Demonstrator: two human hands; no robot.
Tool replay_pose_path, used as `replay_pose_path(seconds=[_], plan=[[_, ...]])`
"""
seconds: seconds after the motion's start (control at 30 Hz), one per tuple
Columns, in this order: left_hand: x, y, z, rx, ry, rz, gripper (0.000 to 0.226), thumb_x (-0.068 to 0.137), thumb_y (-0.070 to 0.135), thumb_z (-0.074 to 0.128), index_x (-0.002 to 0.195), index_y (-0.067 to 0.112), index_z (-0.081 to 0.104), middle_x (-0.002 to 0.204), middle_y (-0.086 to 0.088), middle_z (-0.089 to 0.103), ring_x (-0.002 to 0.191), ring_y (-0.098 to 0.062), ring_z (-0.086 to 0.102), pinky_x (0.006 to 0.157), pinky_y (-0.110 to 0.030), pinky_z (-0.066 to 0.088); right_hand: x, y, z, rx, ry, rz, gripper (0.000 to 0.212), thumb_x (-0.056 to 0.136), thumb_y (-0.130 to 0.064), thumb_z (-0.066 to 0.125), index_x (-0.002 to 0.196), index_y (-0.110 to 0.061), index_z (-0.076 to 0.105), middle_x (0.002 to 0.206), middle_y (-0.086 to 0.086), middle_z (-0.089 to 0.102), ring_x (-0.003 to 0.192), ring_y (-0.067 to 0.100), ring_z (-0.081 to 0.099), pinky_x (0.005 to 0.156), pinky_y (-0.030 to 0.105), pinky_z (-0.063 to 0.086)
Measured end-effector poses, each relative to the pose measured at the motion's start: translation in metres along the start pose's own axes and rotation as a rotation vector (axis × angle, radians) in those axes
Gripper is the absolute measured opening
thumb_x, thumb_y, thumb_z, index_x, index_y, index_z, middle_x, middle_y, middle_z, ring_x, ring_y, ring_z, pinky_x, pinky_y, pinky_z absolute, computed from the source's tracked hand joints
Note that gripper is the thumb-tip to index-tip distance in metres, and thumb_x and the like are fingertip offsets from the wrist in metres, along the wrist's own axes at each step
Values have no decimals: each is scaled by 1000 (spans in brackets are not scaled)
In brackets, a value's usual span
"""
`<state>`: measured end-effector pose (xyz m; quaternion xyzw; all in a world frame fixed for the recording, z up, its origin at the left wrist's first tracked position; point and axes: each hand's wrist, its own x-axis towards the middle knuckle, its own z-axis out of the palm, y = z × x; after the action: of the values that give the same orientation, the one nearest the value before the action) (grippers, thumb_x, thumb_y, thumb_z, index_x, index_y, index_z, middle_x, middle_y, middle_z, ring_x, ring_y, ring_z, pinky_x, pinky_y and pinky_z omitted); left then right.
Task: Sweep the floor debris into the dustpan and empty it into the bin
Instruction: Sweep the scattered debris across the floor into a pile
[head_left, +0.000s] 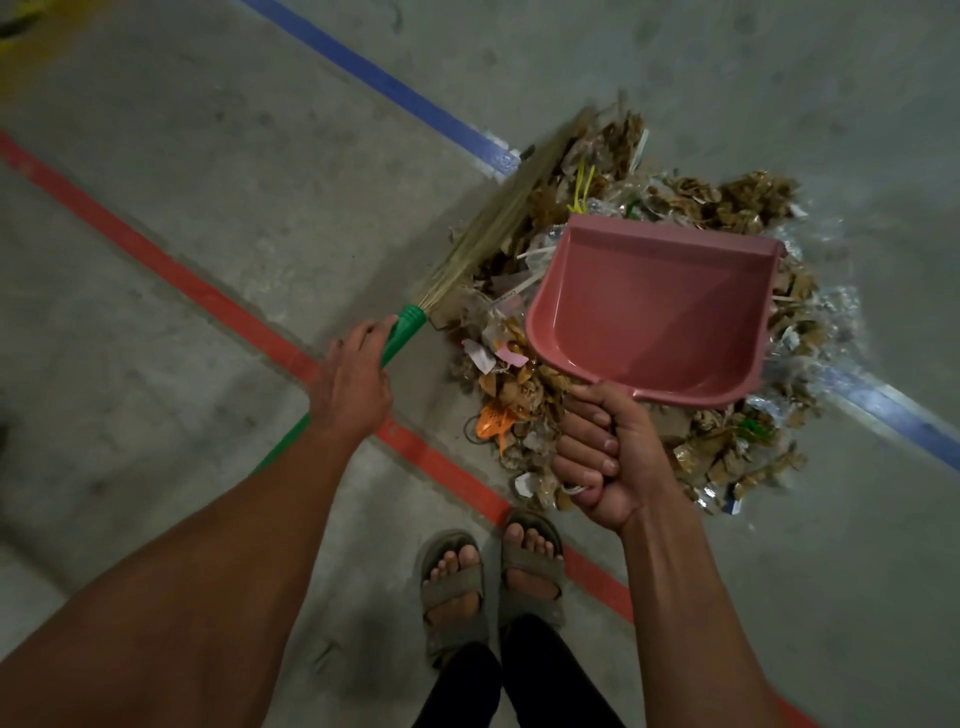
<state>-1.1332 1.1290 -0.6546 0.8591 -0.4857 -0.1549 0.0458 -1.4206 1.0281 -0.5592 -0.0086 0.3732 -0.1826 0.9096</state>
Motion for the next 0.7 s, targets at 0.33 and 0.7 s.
replay_pose_path(seconds=[0.33,0.7], plan=[[-8,-7,-8,-102,56,-123,68,87,16,68,150,26,43,135,0,46,108,-35,58,85,-50,55,-9,6,4,11,-15,-5,43,98,-16,50,67,-26,21,46,-9,10,32,7,7,35,18,9],[-25,-30,15,-167,-189,-370,60,100,24,51,156,14,33,139,-24,52,121,-47,55,99,-53,47,-12,28,5,-20,-24,14,42,97,-16,51,61,-22,32,45,-9,12,33,7,6,36,20,8]])
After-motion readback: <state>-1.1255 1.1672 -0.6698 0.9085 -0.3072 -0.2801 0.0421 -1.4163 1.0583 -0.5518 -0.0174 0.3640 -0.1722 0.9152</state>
